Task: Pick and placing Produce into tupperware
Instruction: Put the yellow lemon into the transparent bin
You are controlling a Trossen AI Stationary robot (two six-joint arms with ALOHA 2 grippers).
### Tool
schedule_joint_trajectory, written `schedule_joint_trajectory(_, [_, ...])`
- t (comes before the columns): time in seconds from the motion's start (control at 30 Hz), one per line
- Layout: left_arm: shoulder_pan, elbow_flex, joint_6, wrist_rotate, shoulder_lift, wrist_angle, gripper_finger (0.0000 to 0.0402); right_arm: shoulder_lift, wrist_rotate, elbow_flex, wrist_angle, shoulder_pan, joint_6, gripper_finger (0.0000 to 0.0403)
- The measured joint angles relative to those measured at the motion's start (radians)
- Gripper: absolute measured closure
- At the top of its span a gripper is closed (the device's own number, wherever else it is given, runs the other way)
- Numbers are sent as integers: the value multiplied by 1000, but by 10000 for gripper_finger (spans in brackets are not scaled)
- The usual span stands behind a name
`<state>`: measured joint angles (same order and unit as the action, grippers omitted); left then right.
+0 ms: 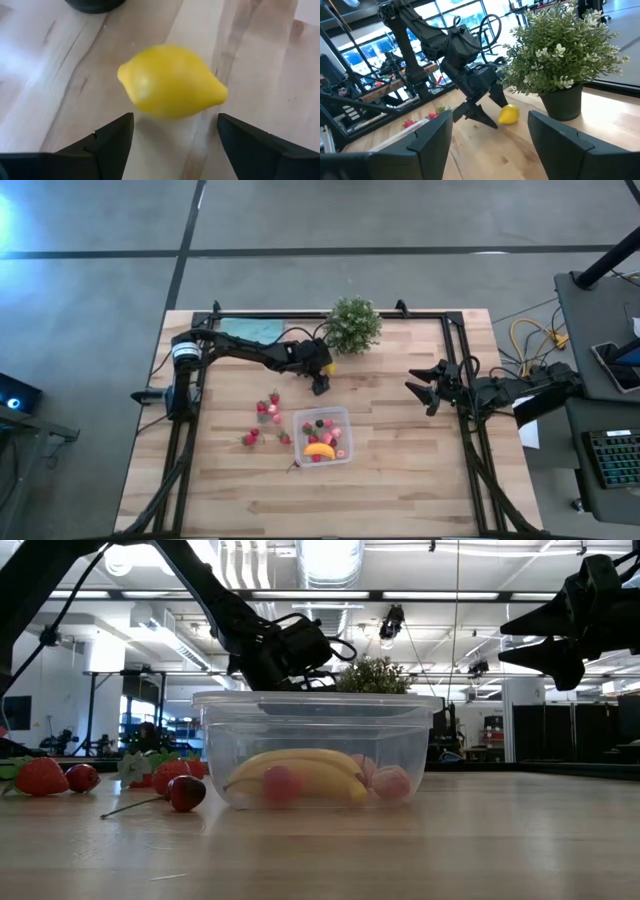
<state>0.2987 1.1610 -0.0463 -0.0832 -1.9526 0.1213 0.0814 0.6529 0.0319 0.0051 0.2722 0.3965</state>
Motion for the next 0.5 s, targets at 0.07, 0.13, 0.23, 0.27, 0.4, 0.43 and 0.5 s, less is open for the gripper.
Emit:
schedule_joint_trajectory(0.07, [0, 0, -14, -5, 0, -9, 136, 0, 0, 0, 0, 0, 0, 152])
schedule_joint_trajectory(0.13, [2, 0, -59, -20, 0, -26, 137, 0, 0, 0, 0, 0, 0, 154])
schedule_joint_trajectory(0.23, [6, 0, -120, -53, 0, -74, 137, 0, 0, 0, 0, 0, 0, 153])
schedule_joint_trajectory(0.27, [8, 0, -131, -53, 0, -93, 137, 0, 0, 0, 0, 0, 0, 152])
schedule_joint_trajectory(0.4, [9, 0, -130, -54, -2, -146, 137, 0, 0, 0, 0, 0, 0, 149])
schedule_joint_trajectory(0.43, [9, 1, -131, -52, -3, -153, 137, 0, 0, 0, 0, 0, 0, 149])
schedule_joint_trajectory(0.5, [9, 1, -132, -49, -4, -163, 137, 0, 0, 0, 0, 0, 0, 151])
